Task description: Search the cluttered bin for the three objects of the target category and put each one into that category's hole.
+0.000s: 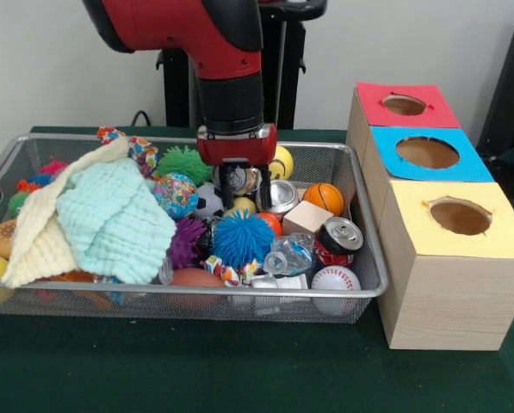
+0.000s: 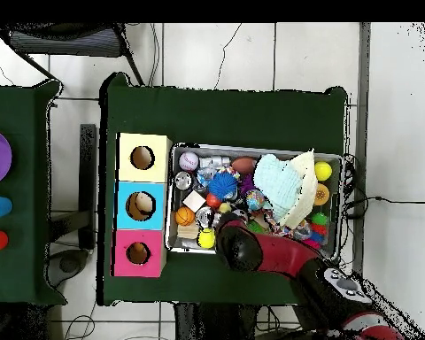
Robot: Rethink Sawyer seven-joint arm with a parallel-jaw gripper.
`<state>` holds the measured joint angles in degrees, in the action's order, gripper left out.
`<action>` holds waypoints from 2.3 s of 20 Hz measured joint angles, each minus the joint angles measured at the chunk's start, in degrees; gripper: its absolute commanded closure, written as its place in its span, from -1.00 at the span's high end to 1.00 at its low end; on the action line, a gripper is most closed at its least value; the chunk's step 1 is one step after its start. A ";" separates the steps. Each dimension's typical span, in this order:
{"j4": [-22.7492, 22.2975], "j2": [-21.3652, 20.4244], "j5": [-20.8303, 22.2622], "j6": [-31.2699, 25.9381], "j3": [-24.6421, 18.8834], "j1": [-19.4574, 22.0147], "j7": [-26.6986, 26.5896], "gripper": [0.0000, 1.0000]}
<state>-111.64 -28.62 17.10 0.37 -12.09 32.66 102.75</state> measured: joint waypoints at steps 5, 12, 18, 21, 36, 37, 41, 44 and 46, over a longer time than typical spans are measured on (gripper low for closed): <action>1.42 -1.21 -0.01 0.02 5.82 -6.77 0.01 1.00; 3.60 -1.55 0.05 -0.73 14.65 -16.44 0.00 1.00; 3.46 -0.85 0.05 -0.98 16.92 -17.58 0.00 1.00; 2.91 -1.03 0.02 -0.93 16.54 -16.48 0.00 1.00; -3.26 -2.48 -0.72 2.02 9.04 -6.80 0.00 1.00; -3.40 -2.52 -0.93 2.02 8.95 -6.69 0.00 1.00; -3.82 -2.81 -1.87 1.98 8.83 -7.05 0.00 1.00; -4.03 -3.12 -2.10 1.96 8.83 -7.70 0.00 1.00; -4.04 -3.27 -2.10 1.97 8.80 -8.08 0.00 1.00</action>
<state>-115.68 -31.89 14.99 2.33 -3.28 24.58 102.75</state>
